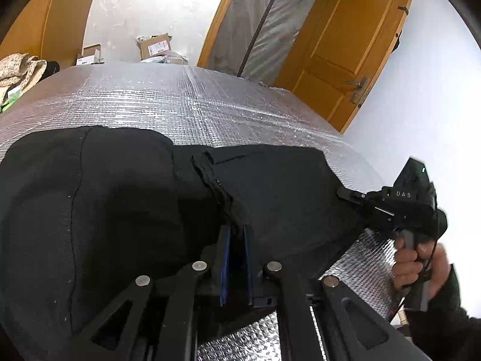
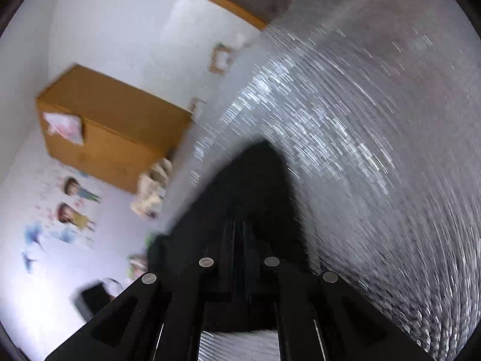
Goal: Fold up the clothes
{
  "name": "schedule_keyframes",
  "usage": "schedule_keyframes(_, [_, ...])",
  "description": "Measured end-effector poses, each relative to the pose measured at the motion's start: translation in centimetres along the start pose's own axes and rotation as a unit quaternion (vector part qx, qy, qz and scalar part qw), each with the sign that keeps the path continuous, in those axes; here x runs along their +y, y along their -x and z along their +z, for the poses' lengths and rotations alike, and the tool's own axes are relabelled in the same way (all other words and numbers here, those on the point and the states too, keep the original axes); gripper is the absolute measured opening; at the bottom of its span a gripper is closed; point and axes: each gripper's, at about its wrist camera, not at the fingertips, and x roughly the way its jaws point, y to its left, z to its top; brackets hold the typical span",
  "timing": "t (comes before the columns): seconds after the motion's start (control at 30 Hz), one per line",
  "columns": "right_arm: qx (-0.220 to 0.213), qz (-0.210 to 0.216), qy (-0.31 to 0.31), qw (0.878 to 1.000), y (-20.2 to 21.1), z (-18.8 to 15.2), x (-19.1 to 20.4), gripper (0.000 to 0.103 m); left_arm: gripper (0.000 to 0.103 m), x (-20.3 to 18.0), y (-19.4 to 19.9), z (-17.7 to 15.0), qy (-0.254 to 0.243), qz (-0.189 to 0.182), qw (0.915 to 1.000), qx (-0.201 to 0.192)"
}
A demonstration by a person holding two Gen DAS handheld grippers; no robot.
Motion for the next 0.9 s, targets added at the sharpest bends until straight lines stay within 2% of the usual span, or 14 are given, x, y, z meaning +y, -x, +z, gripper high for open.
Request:
schedule_keyframes(0.03, [-0.005,0.007,-0.008,1.000,0.4,-0.1,-0.3,0.000,0.008,-0.1,0.3,0.1,0.000,0.002,1.0000,-0.003])
schedule_keyframes(0.17, [-0.023,-0.020,0.025,0.999,1.7,-0.3,1.3,0.006,0.008,-0.5,2.0,0.5,-0.005,0.009,0.9996,-0.025])
schedule_keyframes(0.3, [-0.014,-0.026,0.046,0.998,0.7,-0.8,1.9,0.007,0.008,-0.7,2.8,1.4,-0.003,0.009,0.9991,-0.041])
schedule_keyframes(0.33, [-0.011,-0.029,0.044,0.999,0.3,-0.8,1.5,0.002,0.008,-0.9,2.6,2.0,-0.006,0.007,0.9991,-0.040])
schedule_keyframes(0.47, [-0.017,-0.009,0.020,1.000,0.3,-0.9,0.1,0.000,0.008,-2.2,0.6,4.3,-0.027,-0.002,0.9991,-0.033])
schedule_keyframes(0.67, [-0.021,-0.012,0.030,0.999,0.5,-1.0,-0.1,0.000,0.008,-1.0,-5.8,6.5,-0.006,0.067,0.9977,0.011])
schedule_keyframes(0.8, [-0.022,-0.012,0.033,0.999,0.7,-1.2,-0.2,0.000,0.006,0.3,-6.2,6.6,0.029,0.049,0.9984,0.005])
schedule_keyframes(0.9, [-0.023,-0.009,0.031,0.999,0.5,-1.3,0.0,0.000,0.006,0.4,-5.7,6.2,0.034,0.048,0.9983,0.005])
